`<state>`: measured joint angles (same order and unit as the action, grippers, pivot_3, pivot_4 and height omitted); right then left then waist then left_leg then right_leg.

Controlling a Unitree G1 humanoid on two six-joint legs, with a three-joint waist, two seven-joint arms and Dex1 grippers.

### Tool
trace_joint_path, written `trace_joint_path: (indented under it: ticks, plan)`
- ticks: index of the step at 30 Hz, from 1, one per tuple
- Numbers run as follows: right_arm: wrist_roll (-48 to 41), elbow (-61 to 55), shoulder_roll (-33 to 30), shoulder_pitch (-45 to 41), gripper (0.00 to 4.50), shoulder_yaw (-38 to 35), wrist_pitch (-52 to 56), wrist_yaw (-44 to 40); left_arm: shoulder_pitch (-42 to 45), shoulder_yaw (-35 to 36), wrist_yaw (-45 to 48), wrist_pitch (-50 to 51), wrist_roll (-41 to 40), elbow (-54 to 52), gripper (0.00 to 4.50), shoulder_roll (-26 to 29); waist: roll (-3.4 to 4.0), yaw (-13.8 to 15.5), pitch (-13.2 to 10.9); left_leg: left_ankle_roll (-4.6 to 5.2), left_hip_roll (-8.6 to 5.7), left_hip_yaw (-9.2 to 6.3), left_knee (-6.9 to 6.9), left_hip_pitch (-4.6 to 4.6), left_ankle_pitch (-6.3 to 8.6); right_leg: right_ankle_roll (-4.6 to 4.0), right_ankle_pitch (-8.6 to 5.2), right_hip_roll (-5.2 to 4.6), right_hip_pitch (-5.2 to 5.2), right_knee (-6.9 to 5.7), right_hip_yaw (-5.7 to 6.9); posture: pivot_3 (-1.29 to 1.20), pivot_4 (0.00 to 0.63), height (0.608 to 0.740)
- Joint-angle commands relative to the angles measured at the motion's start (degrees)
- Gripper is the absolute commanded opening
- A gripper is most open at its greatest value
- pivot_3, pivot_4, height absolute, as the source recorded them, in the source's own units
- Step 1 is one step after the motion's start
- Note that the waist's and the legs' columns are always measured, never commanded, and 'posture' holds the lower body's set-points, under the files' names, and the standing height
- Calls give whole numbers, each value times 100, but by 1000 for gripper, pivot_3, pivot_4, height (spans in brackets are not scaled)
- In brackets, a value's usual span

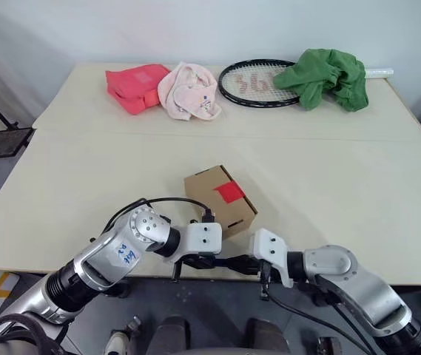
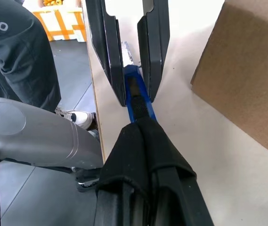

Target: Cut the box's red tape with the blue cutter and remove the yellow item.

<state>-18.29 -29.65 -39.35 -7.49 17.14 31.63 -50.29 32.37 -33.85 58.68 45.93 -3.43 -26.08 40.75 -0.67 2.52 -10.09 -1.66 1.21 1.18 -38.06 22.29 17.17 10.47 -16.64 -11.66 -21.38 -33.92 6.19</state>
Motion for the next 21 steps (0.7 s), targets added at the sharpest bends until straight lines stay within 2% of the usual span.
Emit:
trace_joint_path:
  ticks: [1, 2, 5, 8, 11, 13, 15, 18, 21]
  plan:
    - [-1003, -772, -387, 290, 38, -1024, 468, -265, -351, 139, 177, -675, -7, 266, 443, 270, -1, 11, 0, 0, 0, 1, 0, 0, 2, 0, 0, 0, -1, 1, -1, 0, 150, 740]
    - [-1911, -1043, -586, 458, 38, -1589, 1003, -297, -423, 393, 384, -1119, -189, 232, 443, 362, 0, 14, -1, -1, 1, 1, 0, -1, 3, 0, 0, 1, 0, 1, -1, 0, 150, 740]
    - [-4029, -1452, -1062, 683, 967, -2977, 2042, 105, -590, 988, 967, -2564, -630, 284, 443, 533, 3, -20, -6, -6, 13, 2, 3, 2, 7, -5, 3, 10, -7, 3, 1, 0, 150, 740]
    - [-5758, -1360, -1779, 769, 1971, -3934, 2614, 806, -516, 1417, 1211, -3078, -983, 401, 443, 453, 1, -9, -9, -8, 29, 7, -1, 3, 9, -21, 10, 25, -7, 8, 4, 0, 150, 740]
    - [-7840, -859, -2921, 860, 3052, -4500, 2871, 1926, -208, 1665, 1319, -3183, -1248, 359, 443, 274, 3, 7, -14, -4, 32, 11, -5, 3, 15, -22, 11, 26, -5, 12, 3, 0, 150, 740]
    - [-8887, -641, -3582, 843, 3718, -4443, 2708, 2728, 90, 1712, 1267, -3296, -1196, 410, 443, 125, -1, 31, -15, -1, 32, 13, -13, 6, 18, -22, 11, 25, -5, 12, 3, 0, 150, 740]
    - [-9392, -530, -4015, 716, 4427, -4111, 2469, 3073, 433, 1683, 1232, -3319, -1050, 514, 443, 25, -3, 32, -17, -1, 34, 13, -12, 6, 19, -22, 11, 28, -5, 14, 3, 0, 150, 740]
    - [-9471, -395, -4161, 163, 4471, -3356, 2159, 3365, 885, 1611, 1109, -3254, -764, 707, 443, -63, -8, 22, -19, -1, 35, 14, -12, 7, 19, -21, 11, 31, -7, 17, 3, 0, 150, 740]
    - [-9471, -85, -3783, -831, 4471, -2425, 2157, 3891, 955, 1580, 1098, -3282, -672, 787, 443, -93, -11, -53, -21, -2, 35, 18, -11, 8, 19, -21, 11, 31, -11, 18, 0, 0, 150, 740]
